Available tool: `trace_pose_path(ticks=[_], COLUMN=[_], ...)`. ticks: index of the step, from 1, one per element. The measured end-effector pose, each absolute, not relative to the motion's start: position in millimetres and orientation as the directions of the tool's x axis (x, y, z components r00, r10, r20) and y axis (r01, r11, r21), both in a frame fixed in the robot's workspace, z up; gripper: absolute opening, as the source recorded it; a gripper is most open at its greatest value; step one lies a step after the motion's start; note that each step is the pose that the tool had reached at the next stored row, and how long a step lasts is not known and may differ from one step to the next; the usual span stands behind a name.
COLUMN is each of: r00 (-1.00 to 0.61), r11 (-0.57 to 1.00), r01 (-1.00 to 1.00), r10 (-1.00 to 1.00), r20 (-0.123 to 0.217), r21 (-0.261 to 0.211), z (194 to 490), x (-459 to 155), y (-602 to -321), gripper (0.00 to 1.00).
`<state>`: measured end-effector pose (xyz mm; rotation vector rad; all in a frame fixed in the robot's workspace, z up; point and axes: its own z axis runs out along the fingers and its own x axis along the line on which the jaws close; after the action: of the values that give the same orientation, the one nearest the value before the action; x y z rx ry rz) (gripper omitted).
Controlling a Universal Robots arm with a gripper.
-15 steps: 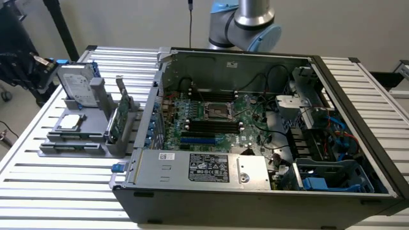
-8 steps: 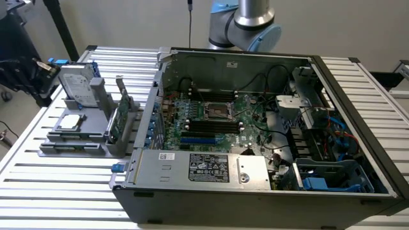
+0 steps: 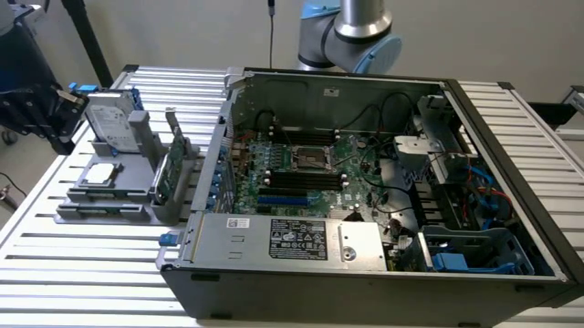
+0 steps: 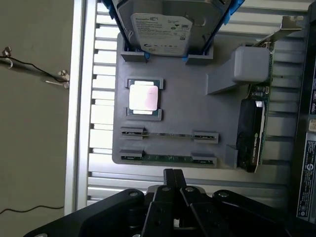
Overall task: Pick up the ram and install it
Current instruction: 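Reach for the ram, then pick up the ram and move it above insertion slot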
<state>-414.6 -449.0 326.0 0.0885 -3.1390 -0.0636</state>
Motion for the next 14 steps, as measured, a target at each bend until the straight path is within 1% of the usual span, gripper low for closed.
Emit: trace_pose_path(ticks=[14], r00=[-0.998], r11=[0.997], r01=[-0.064], r10=[-0.064], r20=[-0.001], r21=[0.041], z=[325.7], x=[-415.0], y=[-449.2], gripper=[0.11])
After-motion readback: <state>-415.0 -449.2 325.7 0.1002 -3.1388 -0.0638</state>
